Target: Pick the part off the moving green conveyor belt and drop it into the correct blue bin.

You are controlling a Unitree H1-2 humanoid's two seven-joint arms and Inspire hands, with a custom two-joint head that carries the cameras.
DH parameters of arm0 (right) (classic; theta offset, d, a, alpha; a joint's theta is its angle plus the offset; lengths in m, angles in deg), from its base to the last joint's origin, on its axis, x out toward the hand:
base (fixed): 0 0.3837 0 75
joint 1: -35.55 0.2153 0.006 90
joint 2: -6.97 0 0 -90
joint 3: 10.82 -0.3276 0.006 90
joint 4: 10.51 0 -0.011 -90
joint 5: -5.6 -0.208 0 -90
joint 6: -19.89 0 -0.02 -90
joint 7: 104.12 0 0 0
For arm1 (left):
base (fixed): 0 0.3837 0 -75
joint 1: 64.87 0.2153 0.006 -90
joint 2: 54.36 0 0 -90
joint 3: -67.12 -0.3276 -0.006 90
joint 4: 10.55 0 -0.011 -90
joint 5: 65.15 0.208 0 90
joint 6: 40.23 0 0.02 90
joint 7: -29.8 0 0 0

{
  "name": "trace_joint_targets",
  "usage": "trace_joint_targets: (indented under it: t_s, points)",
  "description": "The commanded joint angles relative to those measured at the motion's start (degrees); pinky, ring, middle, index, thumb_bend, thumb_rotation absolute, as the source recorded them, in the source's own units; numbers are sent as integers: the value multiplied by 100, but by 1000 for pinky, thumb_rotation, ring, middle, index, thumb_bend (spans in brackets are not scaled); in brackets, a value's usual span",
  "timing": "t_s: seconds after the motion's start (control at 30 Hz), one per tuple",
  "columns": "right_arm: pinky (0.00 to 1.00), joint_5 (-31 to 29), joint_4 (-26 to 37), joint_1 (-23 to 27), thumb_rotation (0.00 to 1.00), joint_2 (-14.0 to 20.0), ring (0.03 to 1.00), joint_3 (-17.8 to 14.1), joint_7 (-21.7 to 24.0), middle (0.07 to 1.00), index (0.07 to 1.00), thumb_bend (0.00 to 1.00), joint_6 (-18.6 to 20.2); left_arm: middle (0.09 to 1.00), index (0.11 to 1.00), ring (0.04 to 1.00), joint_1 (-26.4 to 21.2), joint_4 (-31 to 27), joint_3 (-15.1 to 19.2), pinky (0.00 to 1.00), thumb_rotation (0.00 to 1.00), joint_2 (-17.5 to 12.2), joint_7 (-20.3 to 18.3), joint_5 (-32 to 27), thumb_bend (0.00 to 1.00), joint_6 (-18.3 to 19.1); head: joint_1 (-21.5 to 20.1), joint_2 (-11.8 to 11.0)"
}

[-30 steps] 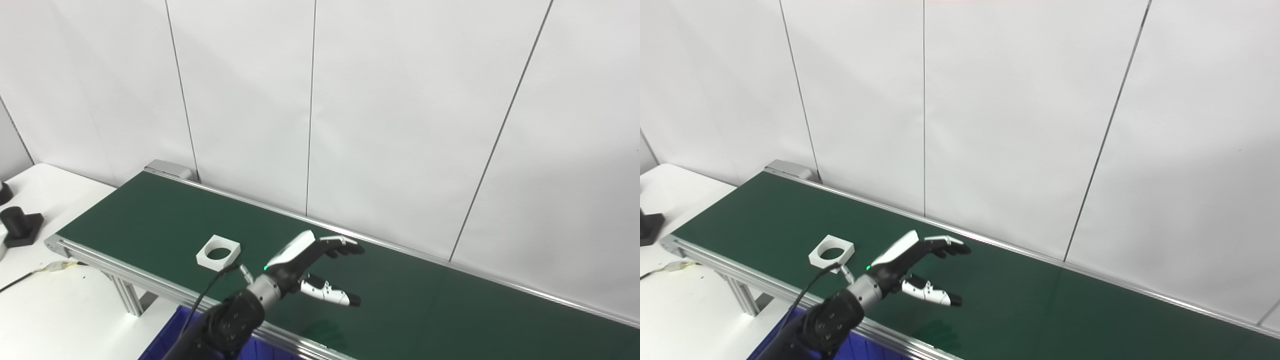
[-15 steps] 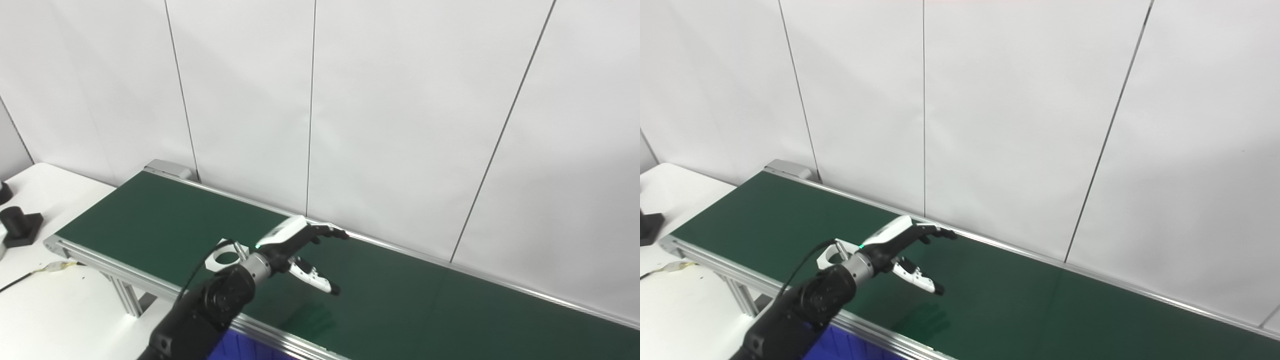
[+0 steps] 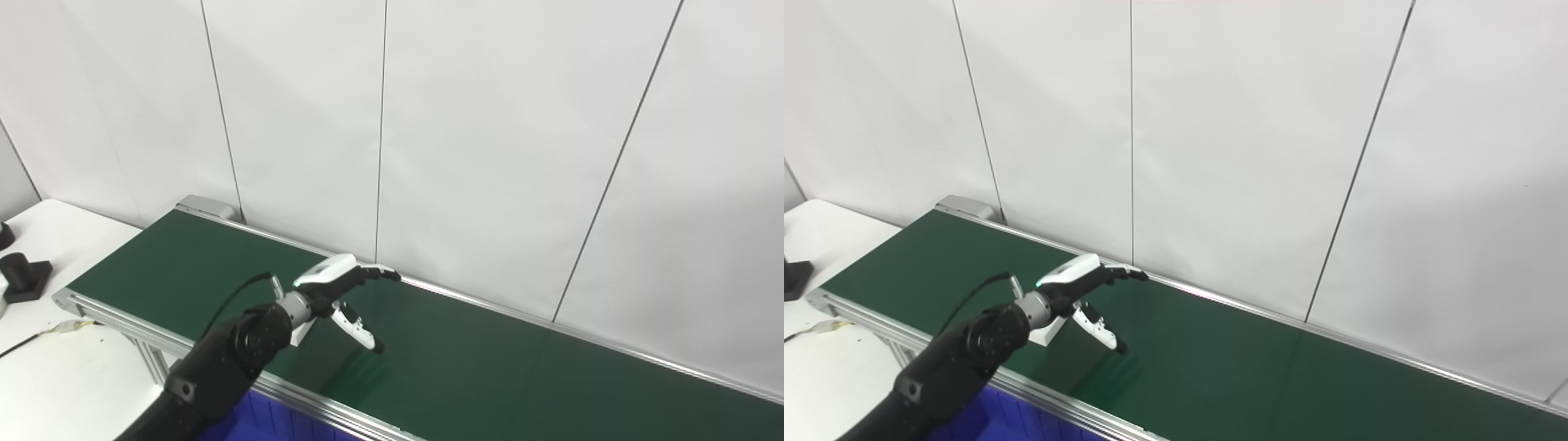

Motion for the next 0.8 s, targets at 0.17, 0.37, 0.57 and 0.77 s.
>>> trace_joint_targets:
  t_s: [0.17,0.37,0.57,0.77]
  points:
    - [611,-71,194,6,582,-55,739,8,7,796,875,533,-331,902,856,896,-359,56,-145,847,180,-318,-85,323,955,163,0,16]
    - [609,-13,224,-11,587,-80,737,7,-13,795,872,531,-329,898,855,890,-358,130,-191,862,178,-445,-133,461,952,218,-5,47]
    - [608,5,218,-5,594,-73,738,27,-26,794,870,530,-323,895,853,883,-410,257,-242,845,173,-560,-127,635,953,213,3,49]
    - [610,39,265,-35,584,-107,738,25,-34,798,874,521,-331,899,860,905,-383,303,-295,878,174,-670,-169,732,967,210,-14,83]
